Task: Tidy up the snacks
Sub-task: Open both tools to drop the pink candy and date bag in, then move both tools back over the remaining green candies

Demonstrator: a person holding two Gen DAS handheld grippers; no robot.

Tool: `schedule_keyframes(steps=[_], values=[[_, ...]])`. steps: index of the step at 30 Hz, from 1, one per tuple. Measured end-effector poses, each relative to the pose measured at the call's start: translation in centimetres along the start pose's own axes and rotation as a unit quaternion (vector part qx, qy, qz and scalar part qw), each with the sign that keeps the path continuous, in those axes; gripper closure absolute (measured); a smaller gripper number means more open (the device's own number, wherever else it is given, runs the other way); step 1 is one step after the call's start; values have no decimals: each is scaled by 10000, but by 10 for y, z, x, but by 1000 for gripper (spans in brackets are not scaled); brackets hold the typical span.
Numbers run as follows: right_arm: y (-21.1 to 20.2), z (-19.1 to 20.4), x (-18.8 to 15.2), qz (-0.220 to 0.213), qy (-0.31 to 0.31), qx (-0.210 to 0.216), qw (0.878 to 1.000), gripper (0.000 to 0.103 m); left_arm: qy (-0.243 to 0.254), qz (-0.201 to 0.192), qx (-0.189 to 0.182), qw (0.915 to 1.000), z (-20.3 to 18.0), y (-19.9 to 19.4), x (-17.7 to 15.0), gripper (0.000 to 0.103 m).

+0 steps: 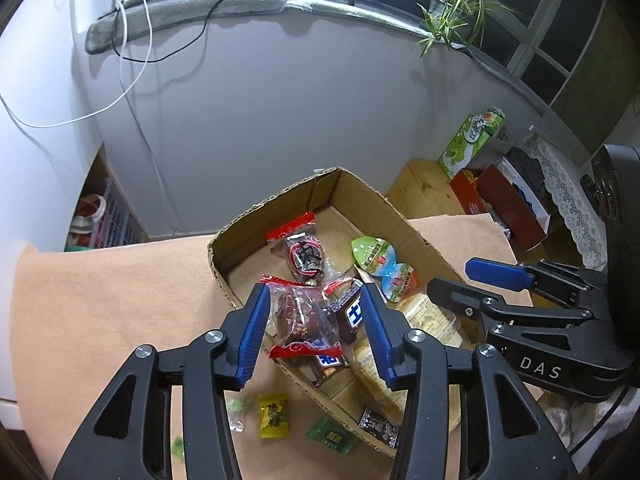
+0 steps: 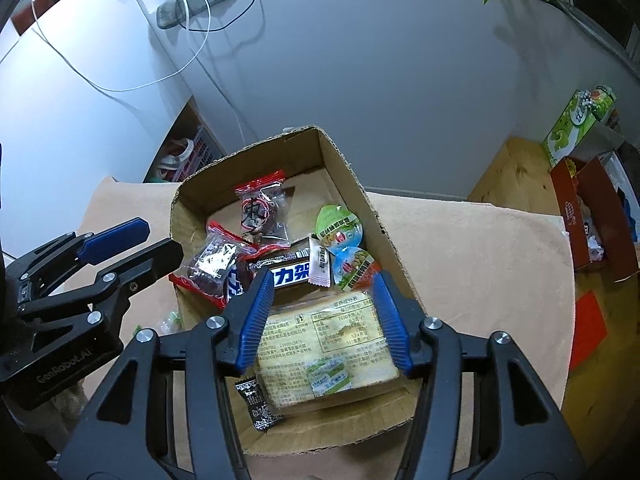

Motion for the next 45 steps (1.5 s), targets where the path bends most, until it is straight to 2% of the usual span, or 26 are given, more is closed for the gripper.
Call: schedule_keyframes(steps=[9, 14, 24, 31, 37, 45], values=[[-9, 2, -2, -66, -54, -34, 10000, 38, 5, -49, 27, 10000, 0, -6, 0, 57], [-18, 6, -3, -143, -50, -12, 9999, 38, -22, -101, 49, 9999, 4, -14, -2, 57], [-45, 38, -18, -316, -180, 283, 9989, 38, -302, -206, 225, 9991, 50, -45, -18, 57], [-58, 76, -44, -337, -315, 691, 9965, 38, -538, -141, 423, 9976, 92, -65, -49, 57], [-47, 116, -69, -66, -390, 1091, 9932, 38, -701, 104, 529, 9961, 114, -69, -88, 57], [-12, 149, -78, 367, -247, 1432, 9887, 40, -1023, 406, 283, 9935, 111, -66, -140, 58]])
Point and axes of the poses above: each gripper's, at about its wrist camera, not at the fingertips, and y roughly the way its jaws point, z to its left, x to its top, the point moved 6 cm from there along y, roughly the way its jaws point, and after that the axes turned 9 degrees about -z, right-handed, at the moved point
